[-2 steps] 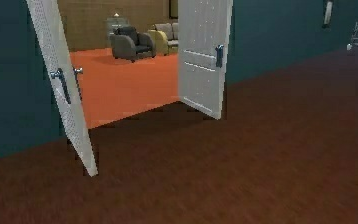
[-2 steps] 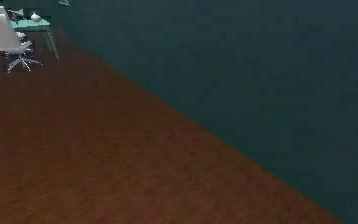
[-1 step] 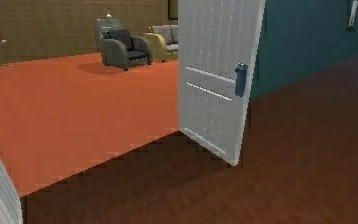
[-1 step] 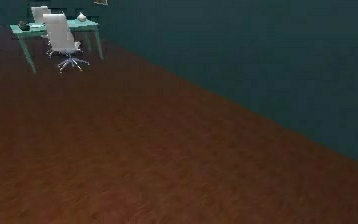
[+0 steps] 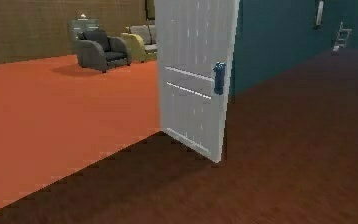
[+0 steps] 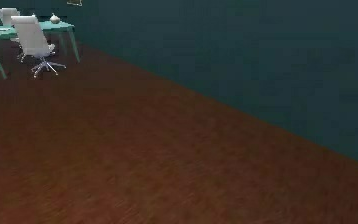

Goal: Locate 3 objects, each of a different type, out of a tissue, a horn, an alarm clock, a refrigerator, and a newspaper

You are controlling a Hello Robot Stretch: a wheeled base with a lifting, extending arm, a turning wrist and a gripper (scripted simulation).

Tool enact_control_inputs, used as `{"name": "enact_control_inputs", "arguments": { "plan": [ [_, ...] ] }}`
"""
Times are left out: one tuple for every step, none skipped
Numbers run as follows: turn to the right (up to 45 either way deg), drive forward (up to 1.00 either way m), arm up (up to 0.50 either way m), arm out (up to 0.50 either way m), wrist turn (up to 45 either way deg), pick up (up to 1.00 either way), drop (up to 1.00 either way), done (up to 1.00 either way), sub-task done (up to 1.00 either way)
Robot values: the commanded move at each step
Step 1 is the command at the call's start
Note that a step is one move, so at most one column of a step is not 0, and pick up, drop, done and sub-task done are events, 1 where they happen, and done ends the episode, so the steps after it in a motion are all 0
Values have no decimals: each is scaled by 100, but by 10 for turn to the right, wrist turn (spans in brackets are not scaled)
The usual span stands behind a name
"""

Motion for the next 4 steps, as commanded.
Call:
{"name": "enact_control_inputs", "arguments": {
  "plan": [
    [0, 75, 0, 0, 0, 0, 0, 0, 0],
    [-300, 0, 0, 0, 0, 0, 0, 0, 0],
    [0, 100, 0, 0, 0, 0, 0, 0, 0],
    [-60, 0, 0, 0, 0, 0, 0, 0, 0]
  ]
}}
